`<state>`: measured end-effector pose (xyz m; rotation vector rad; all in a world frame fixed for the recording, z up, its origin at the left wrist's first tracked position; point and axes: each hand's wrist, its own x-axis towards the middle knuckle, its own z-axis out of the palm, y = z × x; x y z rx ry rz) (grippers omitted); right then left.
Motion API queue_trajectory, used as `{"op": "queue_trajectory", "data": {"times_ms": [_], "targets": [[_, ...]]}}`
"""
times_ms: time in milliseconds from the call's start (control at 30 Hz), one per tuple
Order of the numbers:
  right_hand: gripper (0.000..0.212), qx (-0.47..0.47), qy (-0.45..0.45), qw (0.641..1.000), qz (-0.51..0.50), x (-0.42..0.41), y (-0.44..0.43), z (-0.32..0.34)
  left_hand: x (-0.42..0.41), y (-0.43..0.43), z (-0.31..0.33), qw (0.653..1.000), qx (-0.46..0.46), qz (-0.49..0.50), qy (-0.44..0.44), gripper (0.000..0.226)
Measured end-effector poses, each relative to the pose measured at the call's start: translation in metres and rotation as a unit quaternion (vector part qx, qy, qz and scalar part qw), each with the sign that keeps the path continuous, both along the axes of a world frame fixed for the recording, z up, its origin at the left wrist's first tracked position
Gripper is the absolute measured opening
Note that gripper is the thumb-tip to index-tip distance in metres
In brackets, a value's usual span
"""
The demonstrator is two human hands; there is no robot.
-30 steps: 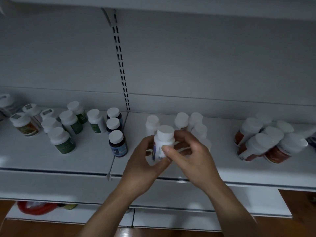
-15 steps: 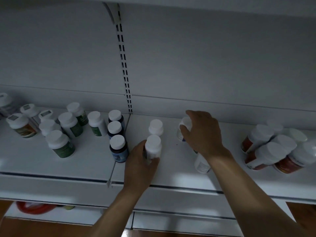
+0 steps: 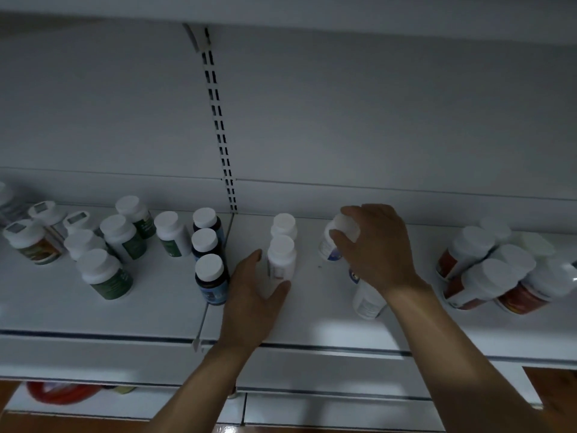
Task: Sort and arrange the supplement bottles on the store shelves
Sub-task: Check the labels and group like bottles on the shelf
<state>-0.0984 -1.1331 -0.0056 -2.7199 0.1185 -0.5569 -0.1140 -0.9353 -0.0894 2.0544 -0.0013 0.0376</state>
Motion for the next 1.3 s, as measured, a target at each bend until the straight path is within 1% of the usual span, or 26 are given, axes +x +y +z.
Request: {"op": "queue_trajectory", "data": {"times_ms": [67,133,200,300,367,467,567,733,900,967,1000,1033,1100,1133,1200,1267,1300], "targets": [[0.037,0.055,0.003,0.998,0.005,-0.016,0.003,0.012,-0.027,0.006,0.013,1.0,-0.02,-0.002,-0.014,0.054],[0.04,0.083,0.016,0.996,0.017,-0.032,0.007,0.015,-0.048,0.006,0.025,0.997,-0.061,-0.039,-0.036,0.048],[0.04,0.127,0.016,0.991,0.037,-0.047,0.017,0.013,-0.053,0.003,0.03,0.994,-0.066,-0.074,-0.052,0.053],[0.041,0.17,-0.015,0.982,0.08,-0.067,0.034,0.01,-0.046,-0.007,0.04,0.989,-0.048,-0.139,-0.035,0.067],[0.048,0.185,-0.03,0.977,0.106,-0.076,0.042,0.013,-0.042,-0.01,0.048,0.984,-0.06,-0.165,-0.033,0.064],[0.06,0.215,-0.039,0.963,0.156,-0.086,0.047,0.016,-0.043,-0.012,0.057,0.979,-0.107,-0.162,-0.06,0.057],[0.059,0.205,-0.044,0.962,0.176,-0.096,0.046,0.014,-0.047,-0.013,0.062,0.975,-0.139,-0.16,-0.07,0.058],[0.055,0.187,-0.094,0.962,0.176,-0.111,0.045,0.017,-0.055,-0.014,0.063,0.96,-0.191,-0.187,-0.083,0.055],[0.058,0.186,-0.117,0.96,0.175,-0.122,0.046,0.013,-0.065,-0.014,0.067,0.956,-0.181,-0.204,-0.111,0.056],[0.055,0.215,-0.117,0.954,0.172,-0.125,0.045,0.012,-0.067,-0.013,0.066,0.956,-0.171,-0.21,-0.114,0.056],[0.054,0.256,-0.115,0.945,0.168,-0.127,0.045,0.01,-0.068,-0.012,0.067,0.958,-0.157,-0.205,-0.125,0.056],[0.054,0.323,-0.106,0.926,0.162,-0.128,0.044,0.01,-0.069,-0.01,0.067,0.959,-0.146,-0.198,-0.14,0.056],[0.059,0.479,-0.067,0.861,0.158,-0.128,0.042,0.009,-0.07,-0.007,0.07,0.958,-0.159,-0.178,-0.157,0.055],[0.061,0.538,-0.044,0.827,0.156,-0.127,0.041,0.008,-0.071,-0.006,0.07,0.955,-0.18,-0.171,-0.161,0.054],[0.061,0.608,0.0,0.779,0.154,-0.125,0.039,0.006,-0.071,-0.004,0.068,0.95,-0.212,-0.163,-0.162,0.057],[0.058,0.638,0.037,0.753,0.16,-0.123,0.038,0.006,-0.072,-0.004,0.069,0.944,-0.238,-0.162,-0.164,0.06],[0.06,0.648,0.052,0.742,0.165,-0.123,0.039,0.004,-0.073,-0.004,0.07,0.94,-0.25,-0.16,-0.168,0.061]]}}
